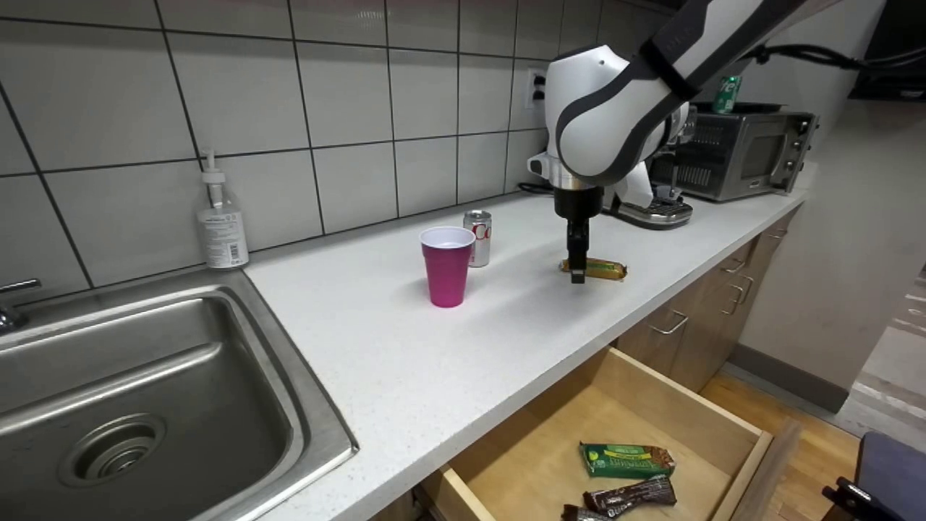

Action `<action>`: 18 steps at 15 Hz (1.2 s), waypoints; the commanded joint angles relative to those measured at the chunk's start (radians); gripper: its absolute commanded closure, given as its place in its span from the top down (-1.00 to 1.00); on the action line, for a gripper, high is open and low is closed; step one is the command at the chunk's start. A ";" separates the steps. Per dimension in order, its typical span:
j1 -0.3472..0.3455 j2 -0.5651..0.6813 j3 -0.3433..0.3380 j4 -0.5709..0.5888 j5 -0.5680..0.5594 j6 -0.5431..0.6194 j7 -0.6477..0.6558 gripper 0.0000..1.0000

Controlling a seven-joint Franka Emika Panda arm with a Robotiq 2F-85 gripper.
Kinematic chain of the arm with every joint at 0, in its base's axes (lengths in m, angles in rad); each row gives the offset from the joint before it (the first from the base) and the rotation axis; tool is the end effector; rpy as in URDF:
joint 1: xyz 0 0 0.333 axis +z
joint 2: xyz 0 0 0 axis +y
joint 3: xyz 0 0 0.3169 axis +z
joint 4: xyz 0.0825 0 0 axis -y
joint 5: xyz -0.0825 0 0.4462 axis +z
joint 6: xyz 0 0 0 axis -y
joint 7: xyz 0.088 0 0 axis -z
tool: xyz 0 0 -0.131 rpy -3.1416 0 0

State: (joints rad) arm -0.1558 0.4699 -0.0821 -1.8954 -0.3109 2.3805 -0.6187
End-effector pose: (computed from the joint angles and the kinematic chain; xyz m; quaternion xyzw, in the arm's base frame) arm 0.6588 -0.1674 0.1902 0.9455 0.3001 -0.0463 0.1174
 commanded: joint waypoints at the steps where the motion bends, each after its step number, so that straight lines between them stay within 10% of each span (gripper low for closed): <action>1: -0.033 0.086 0.004 0.145 0.035 -0.083 -0.008 1.00; 18: -0.124 0.272 0.008 0.411 0.108 -0.263 -0.022 1.00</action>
State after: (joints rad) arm -0.2569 0.7077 -0.0905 -1.5570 -0.2303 2.1767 -0.6181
